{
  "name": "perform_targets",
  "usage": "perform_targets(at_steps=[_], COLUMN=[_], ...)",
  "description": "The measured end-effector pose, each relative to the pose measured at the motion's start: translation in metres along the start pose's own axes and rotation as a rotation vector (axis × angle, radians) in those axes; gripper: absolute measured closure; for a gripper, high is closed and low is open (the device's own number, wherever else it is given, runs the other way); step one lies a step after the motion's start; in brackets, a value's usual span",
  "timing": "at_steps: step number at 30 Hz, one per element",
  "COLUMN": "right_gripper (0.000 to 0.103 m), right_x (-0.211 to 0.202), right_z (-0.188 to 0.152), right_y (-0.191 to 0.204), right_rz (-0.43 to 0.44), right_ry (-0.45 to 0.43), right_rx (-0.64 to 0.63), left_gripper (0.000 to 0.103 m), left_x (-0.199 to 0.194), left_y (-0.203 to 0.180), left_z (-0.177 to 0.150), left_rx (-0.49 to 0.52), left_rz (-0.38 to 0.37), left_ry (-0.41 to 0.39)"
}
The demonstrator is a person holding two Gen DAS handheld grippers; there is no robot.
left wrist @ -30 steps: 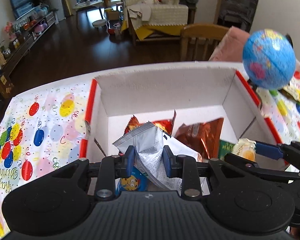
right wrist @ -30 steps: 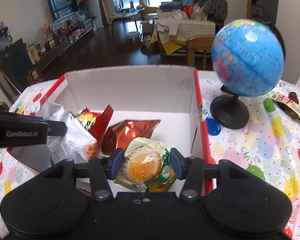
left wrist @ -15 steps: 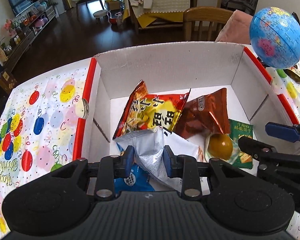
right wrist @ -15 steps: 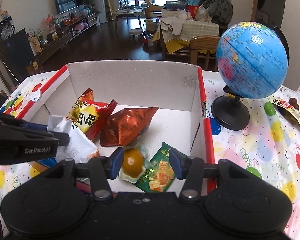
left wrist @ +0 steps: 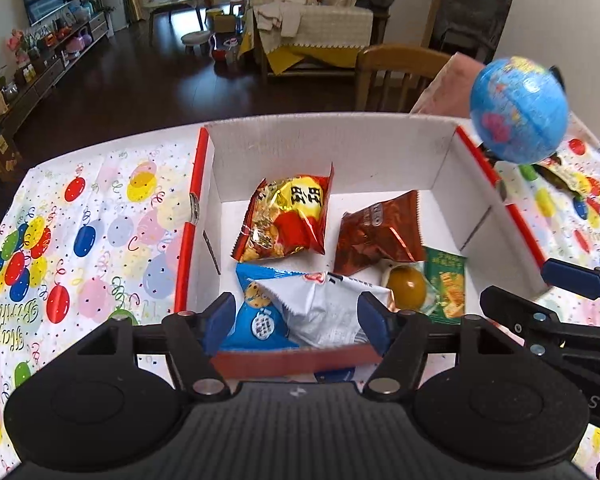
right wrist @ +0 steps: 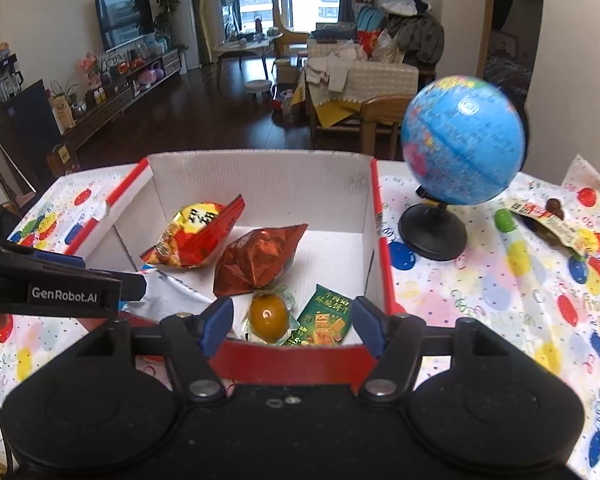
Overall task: Organize snacks
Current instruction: 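Lower both packets into the red box and open both tools, then withdraw both tools from the box back to the small candies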
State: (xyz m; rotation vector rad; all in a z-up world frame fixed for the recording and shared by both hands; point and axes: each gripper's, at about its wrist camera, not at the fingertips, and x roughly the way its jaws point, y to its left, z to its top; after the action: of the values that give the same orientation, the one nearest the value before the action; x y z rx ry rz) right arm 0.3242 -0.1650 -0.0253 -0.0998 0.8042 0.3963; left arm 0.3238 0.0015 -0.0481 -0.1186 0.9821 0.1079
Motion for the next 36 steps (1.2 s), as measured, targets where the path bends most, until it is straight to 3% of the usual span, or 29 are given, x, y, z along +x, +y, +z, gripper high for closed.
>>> perform_targets(at_steps=[8, 19, 23, 29, 36], right_gripper=[0.023, 0.021, 0.016, 0.012, 0.011], right_x=[-0.047, -0.100, -0.116, -0.134, -0.144], right_z=[-0.006, -0.019, -0.025, -0.040, -0.069], right_y=[0.013, 0.038, 0.048, 0.062, 0.073], right_rz=[-0.018, -0.016, -0.015, -0.013, -0.007], right_ry=[-0.075, -0.150, -0.173, -0.190, -0.172], right_rx=[0.020, 0.038, 0.046, 0.059, 0.108], left_gripper=[0.030, 0.020, 0.015, 0.004, 0.003], left_x=[-0.046, -0.106, -0.123, -0.141, -0.152], left_y=[0.006, 0.025, 0.034, 0.046, 0.054], left_z=[-0.013, -0.036, -0.047, -0.066, -0.093], left_rx=[0.008, 0.005, -0.002, -0.011, 0.004], left_rz=[-0.038, -0.093, -0.113, -0.145, -0.168], left_ry=[-0.060, -0.128, -0.151, -0.172, -0.162])
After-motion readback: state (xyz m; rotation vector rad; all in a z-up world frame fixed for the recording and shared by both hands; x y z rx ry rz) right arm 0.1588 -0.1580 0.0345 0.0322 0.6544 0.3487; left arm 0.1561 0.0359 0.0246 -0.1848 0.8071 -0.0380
